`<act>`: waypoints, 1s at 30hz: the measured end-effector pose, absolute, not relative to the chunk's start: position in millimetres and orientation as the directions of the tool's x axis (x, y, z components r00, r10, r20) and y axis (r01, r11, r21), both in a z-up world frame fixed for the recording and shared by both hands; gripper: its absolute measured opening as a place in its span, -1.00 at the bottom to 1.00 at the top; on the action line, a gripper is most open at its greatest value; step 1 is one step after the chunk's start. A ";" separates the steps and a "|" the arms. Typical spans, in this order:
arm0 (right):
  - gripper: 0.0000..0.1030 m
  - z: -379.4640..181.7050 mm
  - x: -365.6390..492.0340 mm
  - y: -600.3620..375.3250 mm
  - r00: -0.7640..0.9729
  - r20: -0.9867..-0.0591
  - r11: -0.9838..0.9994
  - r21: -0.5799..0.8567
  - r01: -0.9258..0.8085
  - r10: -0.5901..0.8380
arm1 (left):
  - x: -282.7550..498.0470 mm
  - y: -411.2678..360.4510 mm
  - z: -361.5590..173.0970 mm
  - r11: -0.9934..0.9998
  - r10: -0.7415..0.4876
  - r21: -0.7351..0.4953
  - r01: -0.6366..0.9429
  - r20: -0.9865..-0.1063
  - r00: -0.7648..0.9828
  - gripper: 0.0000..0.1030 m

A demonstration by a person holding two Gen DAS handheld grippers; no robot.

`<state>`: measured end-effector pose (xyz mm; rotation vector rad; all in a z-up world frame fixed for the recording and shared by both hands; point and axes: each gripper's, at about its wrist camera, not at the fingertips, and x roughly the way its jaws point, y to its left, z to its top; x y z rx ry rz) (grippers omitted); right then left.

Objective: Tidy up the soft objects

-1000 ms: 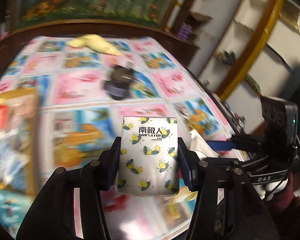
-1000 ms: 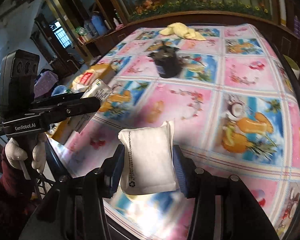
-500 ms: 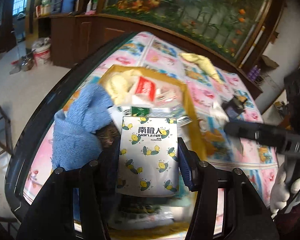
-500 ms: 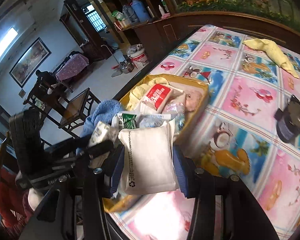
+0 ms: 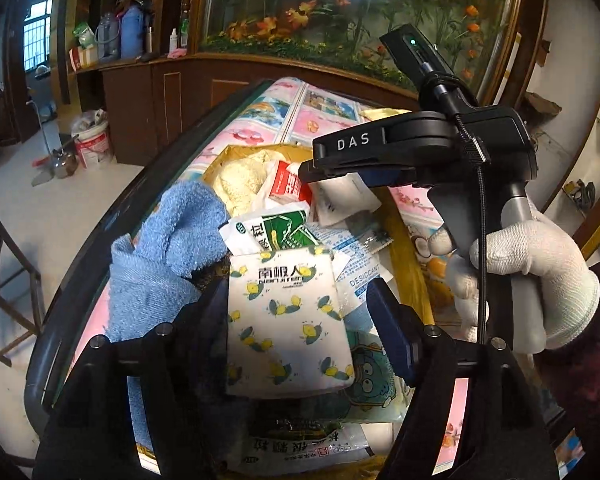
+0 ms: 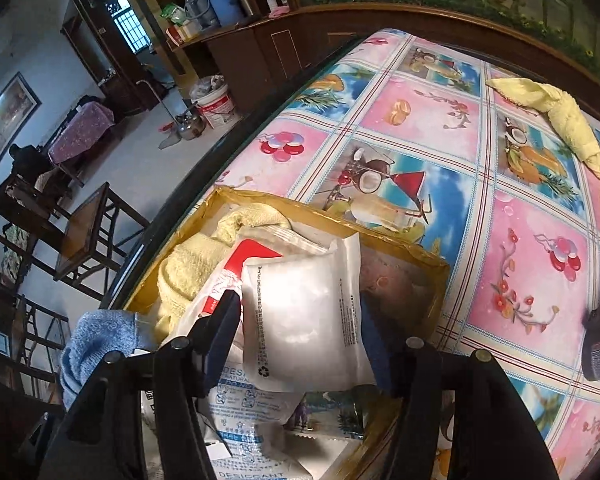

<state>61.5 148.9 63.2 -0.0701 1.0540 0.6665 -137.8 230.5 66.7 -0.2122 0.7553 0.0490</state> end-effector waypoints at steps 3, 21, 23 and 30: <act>0.32 76.2 57.0 137.8 0.331 -0.788 0.792 0.298 -0.533 0.519 | -138.3 230.0 70.7 0.976 -0.017 -0.171 -0.136 -0.679 0.734 0.40; 0.42 117.7 -48.8 18.7 0.547 -0.591 0.787 0.282 -0.548 0.593 | -200.1 186.6 131.2 0.933 0.314 -0.046 -0.358 -0.385 0.868 1.00; 0.42 113.6 -62.7 14.2 0.555 -0.589 0.790 0.268 -0.552 0.588 | -188.8 182.4 125.3 0.922 0.338 -0.015 -0.388 -0.460 0.821 1.00; 0.42 94.1 -87.1 4.3 0.561 -0.630 0.812 0.206 -0.547 0.538 | -186.3 160.6 125.0 0.886 0.432 0.051 -0.461 -0.456 0.778 1.00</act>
